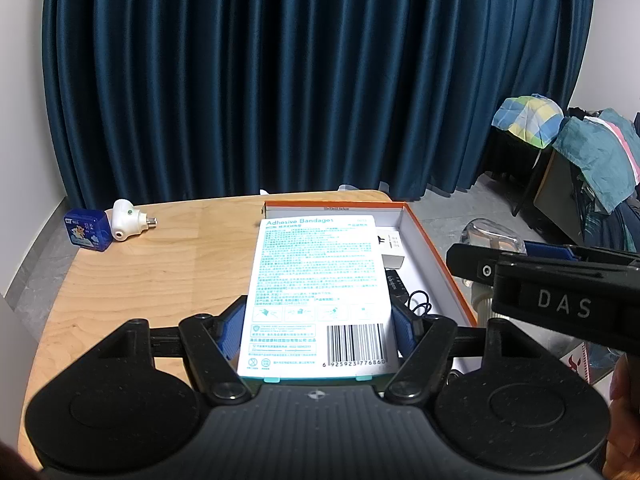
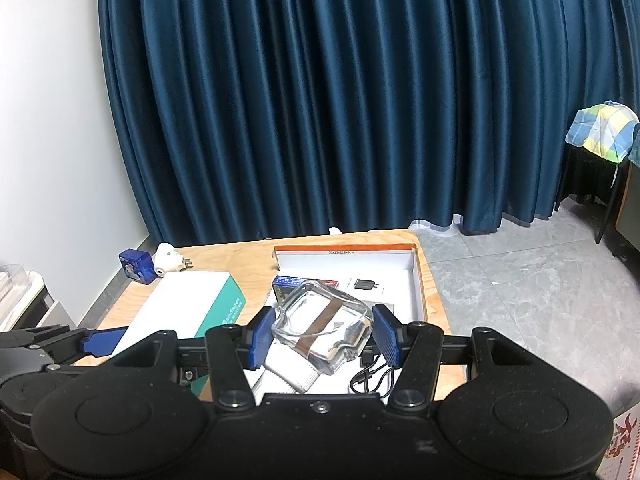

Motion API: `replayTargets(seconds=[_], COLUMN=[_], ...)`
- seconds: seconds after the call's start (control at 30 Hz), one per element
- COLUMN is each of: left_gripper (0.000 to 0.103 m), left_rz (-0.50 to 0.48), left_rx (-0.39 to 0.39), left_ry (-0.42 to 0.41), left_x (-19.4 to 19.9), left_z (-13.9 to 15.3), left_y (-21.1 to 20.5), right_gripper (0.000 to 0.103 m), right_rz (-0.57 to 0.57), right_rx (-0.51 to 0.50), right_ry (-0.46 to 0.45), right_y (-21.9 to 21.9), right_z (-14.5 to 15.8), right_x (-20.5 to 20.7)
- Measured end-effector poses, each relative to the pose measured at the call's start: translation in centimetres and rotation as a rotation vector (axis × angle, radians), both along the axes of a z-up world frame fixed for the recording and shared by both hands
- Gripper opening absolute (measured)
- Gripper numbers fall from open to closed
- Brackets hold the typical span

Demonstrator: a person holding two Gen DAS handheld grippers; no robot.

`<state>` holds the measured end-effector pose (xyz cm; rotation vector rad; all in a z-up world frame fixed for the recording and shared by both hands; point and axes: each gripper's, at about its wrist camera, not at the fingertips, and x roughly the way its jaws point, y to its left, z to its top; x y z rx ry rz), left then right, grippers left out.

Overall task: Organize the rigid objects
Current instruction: 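Hold the bandage box and glass bottle above the tray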

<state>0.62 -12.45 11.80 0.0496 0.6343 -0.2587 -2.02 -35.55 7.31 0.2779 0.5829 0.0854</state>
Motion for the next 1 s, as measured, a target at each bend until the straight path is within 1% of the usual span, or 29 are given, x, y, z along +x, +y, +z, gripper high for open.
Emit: replayTargets(seconds=[1.0], left_gripper=[0.072], left_rz=[-0.015], left_rx=[0.001], left_ry=[0.003], left_x=[0.03], left_z=[-0.23], left_y=[-0.18], right_gripper=[0.065], right_rz=[0.001], right_rx=[0.002], right_ry=[0.003], right_y=[0.00], right_z=[-0.12], right_x=[-0.10])
